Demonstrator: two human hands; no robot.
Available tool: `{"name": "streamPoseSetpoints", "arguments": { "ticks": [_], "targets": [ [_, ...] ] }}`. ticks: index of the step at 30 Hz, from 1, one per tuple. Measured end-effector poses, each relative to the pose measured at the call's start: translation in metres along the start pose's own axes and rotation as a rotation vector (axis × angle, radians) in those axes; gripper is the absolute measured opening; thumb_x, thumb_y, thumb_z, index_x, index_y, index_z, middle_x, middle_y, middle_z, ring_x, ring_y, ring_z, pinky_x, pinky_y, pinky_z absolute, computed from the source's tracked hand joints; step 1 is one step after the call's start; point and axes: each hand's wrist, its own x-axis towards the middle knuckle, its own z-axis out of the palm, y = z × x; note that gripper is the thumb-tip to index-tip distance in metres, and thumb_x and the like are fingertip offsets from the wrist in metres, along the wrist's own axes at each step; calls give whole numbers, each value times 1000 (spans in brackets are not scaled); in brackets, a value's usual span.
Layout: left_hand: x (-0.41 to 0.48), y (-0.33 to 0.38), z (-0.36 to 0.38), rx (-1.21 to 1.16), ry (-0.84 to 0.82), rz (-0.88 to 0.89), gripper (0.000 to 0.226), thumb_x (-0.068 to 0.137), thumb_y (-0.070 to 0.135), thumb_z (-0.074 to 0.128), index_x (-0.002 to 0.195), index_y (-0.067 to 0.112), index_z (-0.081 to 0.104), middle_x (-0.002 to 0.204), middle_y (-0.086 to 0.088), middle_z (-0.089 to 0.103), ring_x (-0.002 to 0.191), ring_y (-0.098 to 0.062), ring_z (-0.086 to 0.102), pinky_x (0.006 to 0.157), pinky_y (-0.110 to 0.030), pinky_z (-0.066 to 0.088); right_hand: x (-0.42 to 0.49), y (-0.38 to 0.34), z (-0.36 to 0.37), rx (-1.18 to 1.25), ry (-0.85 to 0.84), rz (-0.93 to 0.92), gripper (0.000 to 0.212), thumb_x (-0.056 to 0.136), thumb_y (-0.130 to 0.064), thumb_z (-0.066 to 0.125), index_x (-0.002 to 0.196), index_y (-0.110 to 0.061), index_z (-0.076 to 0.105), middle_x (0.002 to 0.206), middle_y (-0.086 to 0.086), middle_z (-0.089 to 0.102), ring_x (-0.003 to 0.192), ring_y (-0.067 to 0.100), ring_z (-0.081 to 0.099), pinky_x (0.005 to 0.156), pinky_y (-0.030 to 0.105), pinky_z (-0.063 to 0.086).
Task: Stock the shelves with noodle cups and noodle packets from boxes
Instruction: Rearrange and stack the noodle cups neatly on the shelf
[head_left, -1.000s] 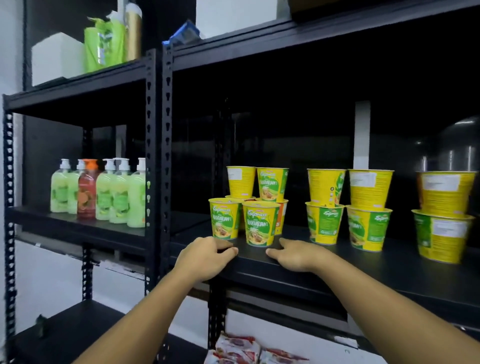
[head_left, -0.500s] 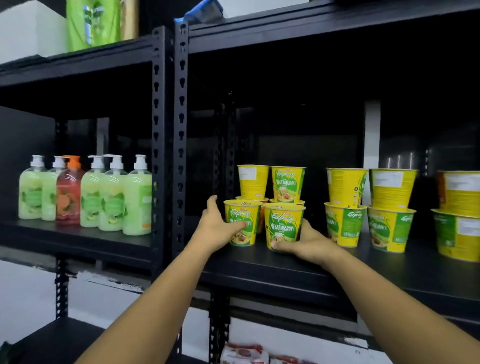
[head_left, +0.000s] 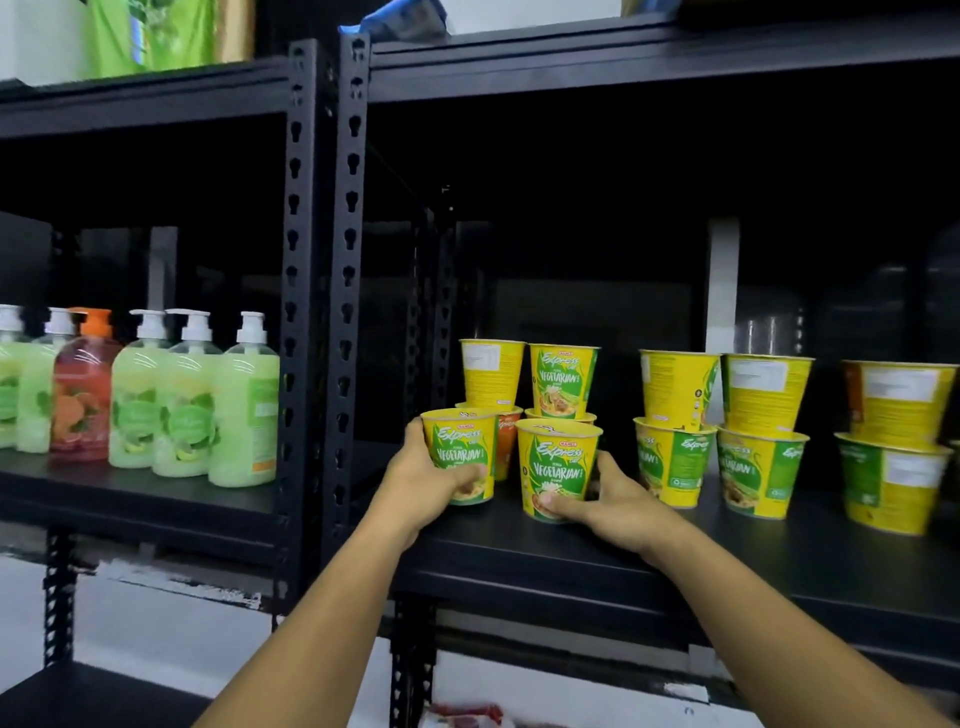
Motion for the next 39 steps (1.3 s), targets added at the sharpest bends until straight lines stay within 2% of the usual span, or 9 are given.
{"name": "streamPoseSetpoints", "arguments": {
  "ticks": [6,10,13,16,19,25,30,35,39],
  "targets": [
    [-2,36,1,-17,157,166,71,79,30,88,132,39,42,110,16,66,96,3,65,74,-16,50,0,0,1,-20,18,-12,85,70,-56,88,135,-37,37,122,-16,64,114,9,62,106,37,46],
    [12,80,14,-2,129,265,87,76,45,88,146,39,37,113,18,67,101,0,67,85,-28,55,0,0,1,-13,24,-20,88,69,-55,90,137,-35,38,120,-16,66,111,7,63,104,37,48],
    [19,103,35,57,53,315,69,79,41,87,133,39,44,105,19,69,88,13,65,70,-9,49,-3,-1,1,-3,32,-40,83,71,-53,89,135,-35,40,117,-18,66,107,3,63,99,32,48],
    [21,105,56,113,-24,317,64,80,39,87,127,40,43,102,19,70,82,18,63,60,-1,44,-7,-3,0,3,25,-52,79,71,-52,90,132,-38,42,115,-20,66,105,0,62,97,31,48],
    [21,91,69,167,-60,287,59,77,44,88,121,35,50,100,18,71,88,5,68,68,-15,50,-6,1,-1,22,24,-44,80,67,-52,92,129,-38,45,115,-18,70,107,2,65,104,35,50],
    [19,78,74,147,-47,269,72,78,45,87,134,38,42,100,22,66,87,10,62,68,-18,48,1,8,-2,32,4,-30,85,58,-59,92,127,-45,46,116,-20,71,109,3,66,106,39,49],
    [19,77,72,115,-70,255,69,81,38,86,127,46,35,99,25,62,78,18,62,60,-7,46,3,8,-1,42,-1,-19,89,54,-61,91,128,-45,45,117,-19,71,111,5,66,107,42,49],
    [18,73,70,84,-105,269,83,80,47,85,146,41,36,107,27,63,96,9,63,76,-21,51,3,6,-1,39,4,-13,92,56,-60,91,133,-42,44,117,-19,70,110,5,66,107,41,48],
    [15,63,66,82,-224,258,56,87,53,77,133,44,47,125,22,65,115,0,63,93,-25,53,1,3,-1,51,10,-21,85,66,-49,92,135,-37,44,117,-16,70,109,5,66,104,36,49]
  ]
}}
